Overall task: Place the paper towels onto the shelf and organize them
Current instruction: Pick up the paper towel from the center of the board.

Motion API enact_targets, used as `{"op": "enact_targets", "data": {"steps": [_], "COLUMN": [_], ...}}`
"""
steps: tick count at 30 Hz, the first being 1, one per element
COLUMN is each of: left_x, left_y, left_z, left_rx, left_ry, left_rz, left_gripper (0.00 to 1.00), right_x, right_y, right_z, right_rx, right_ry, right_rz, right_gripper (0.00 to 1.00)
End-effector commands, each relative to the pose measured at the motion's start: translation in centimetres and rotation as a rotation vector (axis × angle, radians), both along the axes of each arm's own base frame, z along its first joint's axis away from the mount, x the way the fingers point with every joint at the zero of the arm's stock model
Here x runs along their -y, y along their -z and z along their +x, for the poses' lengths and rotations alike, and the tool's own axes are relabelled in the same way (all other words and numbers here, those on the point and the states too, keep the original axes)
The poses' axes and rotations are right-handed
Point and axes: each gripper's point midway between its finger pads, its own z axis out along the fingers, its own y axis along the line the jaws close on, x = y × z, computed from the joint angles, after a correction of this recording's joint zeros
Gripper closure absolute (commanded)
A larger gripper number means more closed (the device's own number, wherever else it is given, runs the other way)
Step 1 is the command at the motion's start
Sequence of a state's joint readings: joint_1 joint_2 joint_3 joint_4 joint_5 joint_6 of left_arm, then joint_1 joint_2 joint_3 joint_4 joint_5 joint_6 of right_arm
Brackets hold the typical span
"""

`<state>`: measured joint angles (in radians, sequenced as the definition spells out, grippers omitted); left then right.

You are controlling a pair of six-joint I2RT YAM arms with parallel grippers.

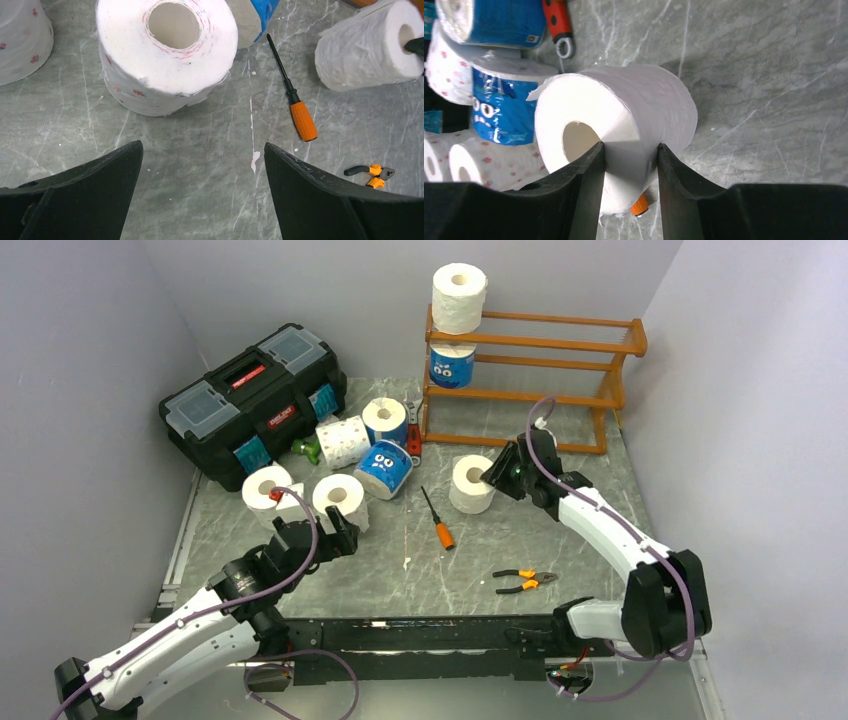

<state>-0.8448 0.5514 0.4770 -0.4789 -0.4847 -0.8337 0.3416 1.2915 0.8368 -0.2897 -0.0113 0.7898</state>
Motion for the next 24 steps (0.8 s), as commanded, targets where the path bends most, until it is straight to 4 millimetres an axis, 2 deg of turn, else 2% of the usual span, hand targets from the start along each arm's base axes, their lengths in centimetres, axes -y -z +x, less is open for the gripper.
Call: {"op": "enact_targets", "data": {"steps": [1,5,9,14,18,24], "left_x": [0.4,0.5,0.6,0.7,0.6,0.5], "left_y": [-0.2,-0.2,-0.3,-0.2,-0.4,-0.6], "left_z": [0.0,-0.1,-0.2,-0.5,-0.8,-1.0], "left_rx": [0.0,-0.005,-0.009,-0.023,-0.022,-0.021], "left_ry": [0.006,0.01,0.021,0.039,0.047,0.056], "left_rz": [-0.029,-0.029,-0.031,-0.022,-0.024,-0.027], "left_gripper": [0.03,0.03,0.03,0.03,0.03,0.03], "right_x": [-0.2,1.2,2.5,4.2,5.1,6.7], "right_y": [-5.3,-7.9,-11.7,-15.2,-18.9,-25.7], "right_z": [1.0,1.0,1.6,2.7,4.1,5.7], "right_rx": [0.123,0.147,0.175,0.161,0.216,0.353], "right_ry": [-0.002,0.066,0.162,0.322,0.41,0.504], "right_rz": [0.028,-0.004,-0.009,0.007,0.054,0.145], "right_gripper": [0.8,0.86,0.87,1.0,1.0,1.0]}}
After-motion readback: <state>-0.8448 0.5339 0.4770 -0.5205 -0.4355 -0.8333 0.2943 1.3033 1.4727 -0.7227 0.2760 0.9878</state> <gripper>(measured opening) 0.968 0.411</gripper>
